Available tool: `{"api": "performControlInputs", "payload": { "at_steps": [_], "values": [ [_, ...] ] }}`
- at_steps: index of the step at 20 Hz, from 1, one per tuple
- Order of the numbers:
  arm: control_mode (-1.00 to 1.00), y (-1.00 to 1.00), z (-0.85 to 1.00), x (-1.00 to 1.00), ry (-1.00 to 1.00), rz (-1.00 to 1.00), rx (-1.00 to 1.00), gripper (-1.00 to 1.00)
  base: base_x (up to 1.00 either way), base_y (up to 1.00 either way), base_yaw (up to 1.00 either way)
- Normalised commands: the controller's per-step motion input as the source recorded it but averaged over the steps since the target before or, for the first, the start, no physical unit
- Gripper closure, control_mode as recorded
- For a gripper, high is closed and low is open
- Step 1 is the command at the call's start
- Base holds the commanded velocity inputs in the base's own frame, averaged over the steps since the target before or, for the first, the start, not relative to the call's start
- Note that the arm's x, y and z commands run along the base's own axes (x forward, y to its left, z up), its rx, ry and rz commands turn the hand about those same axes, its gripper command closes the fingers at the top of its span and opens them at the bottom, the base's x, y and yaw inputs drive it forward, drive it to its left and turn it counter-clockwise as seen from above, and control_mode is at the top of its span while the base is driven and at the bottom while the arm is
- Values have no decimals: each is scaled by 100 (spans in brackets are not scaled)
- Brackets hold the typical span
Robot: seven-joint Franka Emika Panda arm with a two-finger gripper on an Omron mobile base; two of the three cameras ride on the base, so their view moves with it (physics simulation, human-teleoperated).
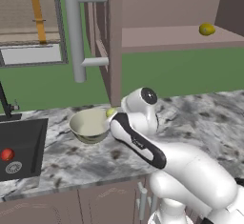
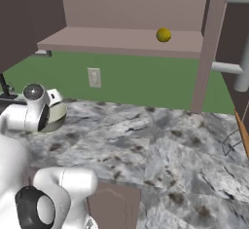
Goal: Pick the lemons from the cabinet and place them in one bowl. Pick the onion from the sink and place it in the other bowl.
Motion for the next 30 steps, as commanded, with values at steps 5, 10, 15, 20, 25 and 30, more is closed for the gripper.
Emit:
{"api": "performControlInputs", "payload": {
  "at_steps": [5,10,15,20,25,30],
  "values": [
    [-100,35,-32,39,9,0,-1,100,0,0,0],
    [-100,35,-26,37,2,0,0,100,0,0,0],
    [-100,30,-20,35,0,0,0,100,0,0,0],
    [-100,31,-18,20,0,0,0,100,0,0,0],
    [-100,26,-13,18,2,0,0,-100,0,0,0],
    [-100,-9,0,-1,0,0,0,-100,0,0,0]
  ]
}}
